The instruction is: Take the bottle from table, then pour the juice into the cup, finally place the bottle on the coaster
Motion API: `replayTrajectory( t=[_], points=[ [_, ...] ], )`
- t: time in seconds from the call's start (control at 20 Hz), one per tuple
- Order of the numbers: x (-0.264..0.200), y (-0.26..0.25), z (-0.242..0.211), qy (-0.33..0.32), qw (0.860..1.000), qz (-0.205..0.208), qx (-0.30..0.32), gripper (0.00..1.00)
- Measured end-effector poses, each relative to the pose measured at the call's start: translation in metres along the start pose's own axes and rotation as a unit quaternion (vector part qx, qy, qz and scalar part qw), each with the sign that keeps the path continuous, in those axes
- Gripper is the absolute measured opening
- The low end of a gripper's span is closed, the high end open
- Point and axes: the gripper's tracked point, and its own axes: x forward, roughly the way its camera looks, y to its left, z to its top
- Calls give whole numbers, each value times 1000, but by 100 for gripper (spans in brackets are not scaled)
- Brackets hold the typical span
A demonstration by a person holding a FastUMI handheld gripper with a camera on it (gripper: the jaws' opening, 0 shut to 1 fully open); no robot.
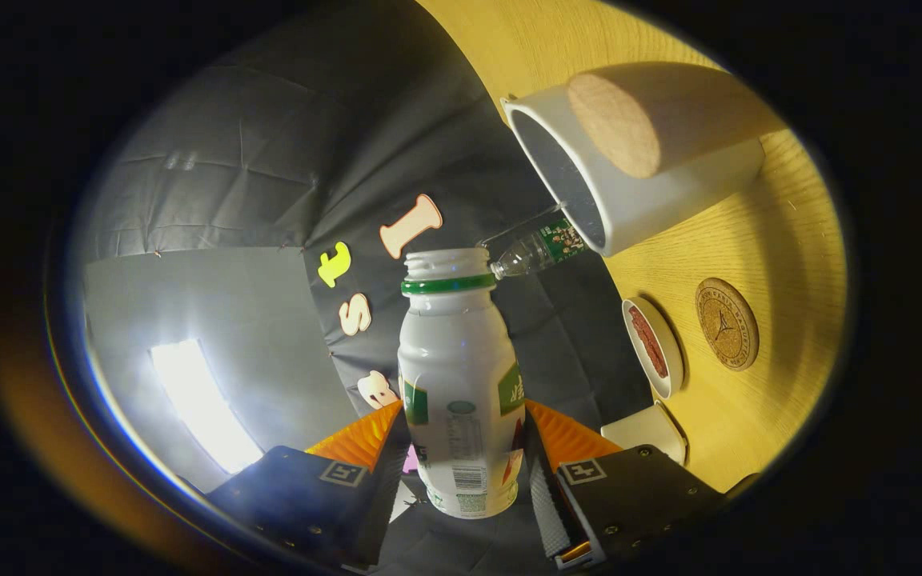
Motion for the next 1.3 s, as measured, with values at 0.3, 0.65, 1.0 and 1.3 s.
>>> replayTrajectory(
  t=[0.3, 0.65, 1.0, 1.3],
  points=[
    [2, 3, 0, -7, 1000, 3, 13, 72],
    [1, 5, 2, -14, 1000, 9, 16, 72],
    [11, -25, -13, 56, 978, -53, -195, 72],
    [1, -52, -4, 117, 902, -95, -405, 72]
  ],
)
